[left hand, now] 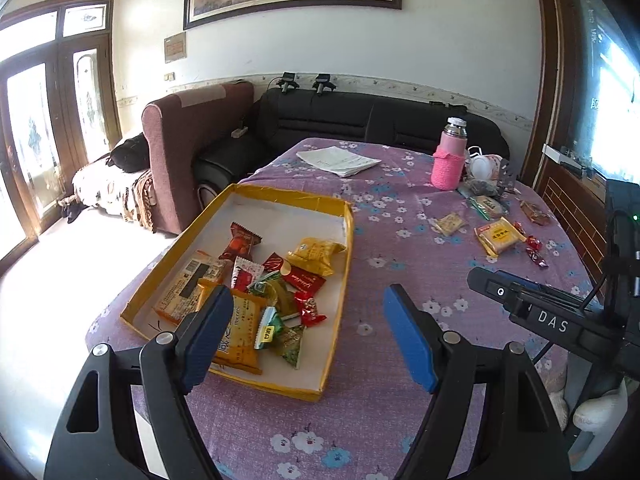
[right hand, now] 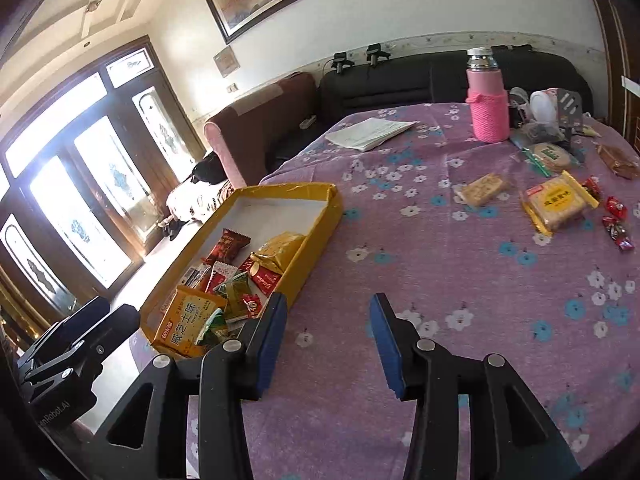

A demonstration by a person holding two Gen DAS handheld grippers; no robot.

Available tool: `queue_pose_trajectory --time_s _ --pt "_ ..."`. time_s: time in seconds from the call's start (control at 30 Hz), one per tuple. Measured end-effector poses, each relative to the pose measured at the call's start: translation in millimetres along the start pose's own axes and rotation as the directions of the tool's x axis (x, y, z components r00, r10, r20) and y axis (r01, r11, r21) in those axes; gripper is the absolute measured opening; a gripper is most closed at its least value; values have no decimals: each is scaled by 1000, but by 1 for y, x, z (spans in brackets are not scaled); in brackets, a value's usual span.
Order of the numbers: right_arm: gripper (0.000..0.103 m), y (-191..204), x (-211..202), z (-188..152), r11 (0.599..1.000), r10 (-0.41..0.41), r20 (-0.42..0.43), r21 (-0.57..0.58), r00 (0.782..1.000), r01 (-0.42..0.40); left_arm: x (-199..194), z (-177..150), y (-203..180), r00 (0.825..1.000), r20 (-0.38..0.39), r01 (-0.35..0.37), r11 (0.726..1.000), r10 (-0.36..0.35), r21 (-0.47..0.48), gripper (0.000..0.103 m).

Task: Organize snacks
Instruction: 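Grasp the yellow salted-egg cracker pack with the right gripper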

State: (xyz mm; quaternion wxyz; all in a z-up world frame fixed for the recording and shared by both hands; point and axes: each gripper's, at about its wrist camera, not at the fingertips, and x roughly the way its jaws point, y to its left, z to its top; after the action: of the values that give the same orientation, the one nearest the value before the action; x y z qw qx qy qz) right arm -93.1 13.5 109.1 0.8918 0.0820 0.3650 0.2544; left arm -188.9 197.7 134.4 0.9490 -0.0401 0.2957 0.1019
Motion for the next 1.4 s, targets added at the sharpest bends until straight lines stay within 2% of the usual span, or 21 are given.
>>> queue_pose_trajectory --time_s 0.23,0.4,0.5,0.53,0.57,0.6,0.67,0.7,0.73,0.8,0.87,0.97,1.03,1.17,1.27,1.4 --pt "45 -36 -60 -5 997 -53 83 66 995 47 -41 1 -34 996 64 50 996 -54 68 78" --pt "45 -55 -115 -2 993 -104 169 77 980 93 -77 9 -54 987 156 9 990 -32 141 78" --pt "46 -69 -154 5 988 -139 229 93 963 121 -106 23 -57 970 244 -26 986 -15 162 78" --pt "46 -73 -165 7 987 -151 244 96 958 131 -119 32 -54 959 282 -34 986 -13 161 79" --pt "47 -78 -178 11 984 -168 261 100 951 146 -129 40 -52 951 310 -35 987 -15 154 82" --pt "48 -83 -189 15 982 -183 278 106 943 159 -139 49 -46 939 343 -30 990 -20 139 90" --pt "52 -95 -215 24 974 -221 319 125 922 190 -158 64 -31 906 421 -6 995 -36 99 103" --pt "57 -102 -224 28 970 -239 332 134 912 205 -161 67 -25 895 442 17 996 -56 93 103" --pt "60 -108 -230 31 966 -252 339 140 906 217 -158 69 -20 895 436 50 994 -88 97 103" --pt "63 -124 -238 39 955 -289 345 171 893 243 -137 71 -17 927 347 114 989 -138 90 103" --pt "63 -142 -232 46 945 -309 318 204 896 254 -111 66 -15 944 289 148 987 -160 63 103" --pt "63 -168 -203 56 936 -310 244 245 919 251 -81 60 -14 958 232 163 986 -169 46 103" --pt "63 -184 -169 62 932 -300 178 264 937 249 -66 58 -16 962 212 164 985 -171 53 103" --pt "63 -204 -95 69 923 -300 58 269 952 275 -40 52 -20 963 180 192 979 -201 71 103" --pt "60 -216 -41 78 918 -306 -14 260 952 299 -14 47 -22 962 126 235 970 -240 56 103" --pt "58 -232 27 107 906 -361 -73 208 930 368 21 38 -21 959 55 278 960 -279 23 103"
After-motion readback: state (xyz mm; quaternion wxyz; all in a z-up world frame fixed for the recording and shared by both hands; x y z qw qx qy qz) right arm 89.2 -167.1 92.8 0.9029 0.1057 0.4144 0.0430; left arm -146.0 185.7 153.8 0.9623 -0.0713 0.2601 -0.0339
